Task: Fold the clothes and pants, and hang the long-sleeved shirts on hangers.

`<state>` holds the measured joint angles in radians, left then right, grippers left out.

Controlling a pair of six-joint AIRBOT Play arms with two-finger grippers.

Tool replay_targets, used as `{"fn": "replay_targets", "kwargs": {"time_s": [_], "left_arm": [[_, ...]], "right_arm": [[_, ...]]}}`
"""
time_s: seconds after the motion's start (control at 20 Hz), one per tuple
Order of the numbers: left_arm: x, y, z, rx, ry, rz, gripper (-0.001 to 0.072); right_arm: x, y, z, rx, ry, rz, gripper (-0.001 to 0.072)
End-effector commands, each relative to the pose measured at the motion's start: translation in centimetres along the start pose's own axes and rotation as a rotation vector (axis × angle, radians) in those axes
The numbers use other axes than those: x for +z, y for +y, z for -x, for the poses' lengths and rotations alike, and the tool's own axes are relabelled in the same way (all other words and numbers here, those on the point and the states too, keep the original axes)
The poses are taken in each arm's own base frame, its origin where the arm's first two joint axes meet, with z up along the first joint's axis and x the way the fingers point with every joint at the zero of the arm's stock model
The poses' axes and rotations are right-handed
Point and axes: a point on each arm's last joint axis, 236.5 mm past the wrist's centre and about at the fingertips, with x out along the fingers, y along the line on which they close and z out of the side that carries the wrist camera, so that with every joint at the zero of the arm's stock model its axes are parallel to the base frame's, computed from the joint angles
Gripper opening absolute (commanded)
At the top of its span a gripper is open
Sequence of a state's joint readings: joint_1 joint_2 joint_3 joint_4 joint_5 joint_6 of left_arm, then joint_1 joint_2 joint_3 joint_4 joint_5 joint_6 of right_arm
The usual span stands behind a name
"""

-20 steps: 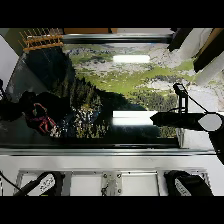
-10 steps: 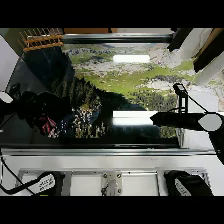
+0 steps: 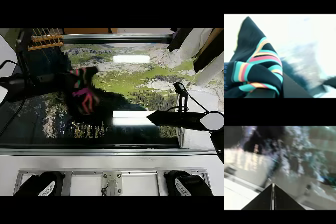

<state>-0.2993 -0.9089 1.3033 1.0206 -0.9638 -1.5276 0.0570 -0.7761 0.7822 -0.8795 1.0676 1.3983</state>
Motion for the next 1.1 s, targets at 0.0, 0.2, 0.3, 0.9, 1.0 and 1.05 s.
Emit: {"fn": "replay_targets", "kwargs": {"time_s": [0.0, 0.2, 0.3, 0.9, 1.0, 1.05], "left_arm": [[1.7, -9.8, 2.6, -0.212, -0.123, -0.101, 0.0005], [-2.9, -8.2, -3.0, -0.191, 0.03, -0.064, 0.0005], [-3.0, -4.4, -7.8, -0.117, 0.015, -0.002, 0.0005], [-12.9, 17.6, -7.6, 0.269, 0.537, 0.319, 0.0671], [-20.2, 19.1, -5.4, 0.35, 0.655, 0.393, 0.0671], [-23.8, 19.1, -5.0, 0.359, 0.685, 0.442, 0.0671]], "right_arm": [[3.7, 0.5, 2.5, 0.013, -0.107, 0.017, 0.0018], [8.1, -2.9, 6.8, -0.073, -0.262, -0.051, 0.0015], [8.7, -4.6, 7.8, -0.106, -0.294, -0.089, 0.0014], [7.7, -6.1, 8.1, -0.152, -0.258, -0.097, 0.0014], [7.6, -6.0, 8.0, -0.152, -0.25, -0.097, 0.0014], [7.5, -6.1, 8.0, -0.152, -0.249, -0.098, 0.0014]]}}
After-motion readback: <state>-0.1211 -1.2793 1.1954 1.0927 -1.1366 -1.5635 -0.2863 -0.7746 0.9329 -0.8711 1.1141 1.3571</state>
